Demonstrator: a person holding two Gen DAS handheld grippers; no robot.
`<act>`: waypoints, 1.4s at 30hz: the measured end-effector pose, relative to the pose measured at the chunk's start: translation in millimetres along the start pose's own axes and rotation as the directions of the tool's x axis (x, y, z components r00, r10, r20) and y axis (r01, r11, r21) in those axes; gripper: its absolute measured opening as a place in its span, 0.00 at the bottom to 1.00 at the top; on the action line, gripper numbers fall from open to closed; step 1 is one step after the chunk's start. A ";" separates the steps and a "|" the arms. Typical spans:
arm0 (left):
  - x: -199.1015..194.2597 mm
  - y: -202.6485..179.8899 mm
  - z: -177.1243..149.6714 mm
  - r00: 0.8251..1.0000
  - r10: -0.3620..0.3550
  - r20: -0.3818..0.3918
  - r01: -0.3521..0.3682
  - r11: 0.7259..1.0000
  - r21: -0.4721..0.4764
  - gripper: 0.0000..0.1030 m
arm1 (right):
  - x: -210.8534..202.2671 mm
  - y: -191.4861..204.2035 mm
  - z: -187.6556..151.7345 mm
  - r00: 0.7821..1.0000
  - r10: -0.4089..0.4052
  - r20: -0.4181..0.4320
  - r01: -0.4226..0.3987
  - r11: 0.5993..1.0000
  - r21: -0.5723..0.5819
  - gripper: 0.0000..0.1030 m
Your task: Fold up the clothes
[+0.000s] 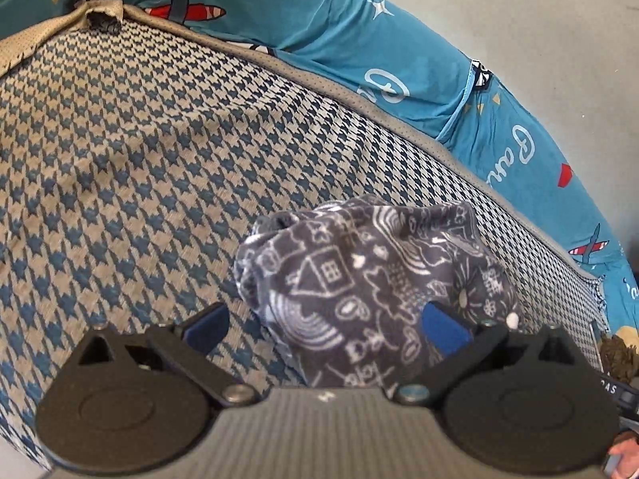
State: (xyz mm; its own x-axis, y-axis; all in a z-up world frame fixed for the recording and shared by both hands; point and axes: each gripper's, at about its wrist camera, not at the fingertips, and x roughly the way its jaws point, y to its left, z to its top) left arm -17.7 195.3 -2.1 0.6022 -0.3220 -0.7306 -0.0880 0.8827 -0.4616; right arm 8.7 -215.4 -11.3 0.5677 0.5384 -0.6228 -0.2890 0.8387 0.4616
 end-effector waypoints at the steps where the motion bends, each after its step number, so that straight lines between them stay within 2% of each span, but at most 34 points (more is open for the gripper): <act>1: 2.3 1.0 -0.1 1.000 -0.006 -0.010 0.006 1.000 -0.009 1.00 | 4.2 -4.8 2.5 1.000 0.016 -0.016 -0.016 1.000 0.023 0.54; 4: 10.2 2.4 -1.3 0.999 -0.030 -0.040 0.029 0.999 -0.029 1.00 | 16.7 -16.4 8.7 0.997 0.044 -0.056 -0.040 0.996 0.074 0.56; 9: 24.4 4.1 -3.8 0.996 -0.043 -0.078 0.039 0.998 -0.050 1.00 | 31.9 -23.3 14.7 0.995 0.050 -0.082 -0.044 0.997 0.070 0.58; 14: 36.0 9.1 -2.8 0.992 -0.072 -0.102 0.061 0.993 -0.103 1.00 | 43.0 -35.0 19.7 0.991 0.085 -0.105 -0.073 0.990 0.120 0.62; 23: 36.0 20.9 0.2 0.991 -0.086 -0.102 0.072 0.987 -0.141 1.00 | 50.7 -40.6 22.9 0.989 0.098 -0.111 -0.080 0.984 0.158 0.66; 30: 33.9 28.1 0.5 0.991 -0.096 -0.097 0.079 0.983 -0.168 1.00 | 57.7 -51.4 23.8 0.984 0.139 -0.111 -0.111 0.968 0.223 0.70; 32: 37.3 26.7 1.7 0.991 -0.097 -0.094 0.080 0.981 -0.176 1.00 | 59.3 -51.8 23.0 0.983 0.149 -0.104 -0.122 0.965 0.232 0.74; 42: 56.4 10.0 8.2 0.990 -0.099 -0.100 0.082 0.984 -0.161 1.00 | 69.9 -47.5 25.1 0.980 0.177 -0.090 -0.150 0.957 0.247 0.75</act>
State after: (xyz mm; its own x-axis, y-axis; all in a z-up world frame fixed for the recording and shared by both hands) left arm 21.8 188.8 -43.9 0.5257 -0.4402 -0.7279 -0.1647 0.7868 -0.5948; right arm 81.4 -219.6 -60.9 0.4361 0.6836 -0.5852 -0.1720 0.7017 0.6914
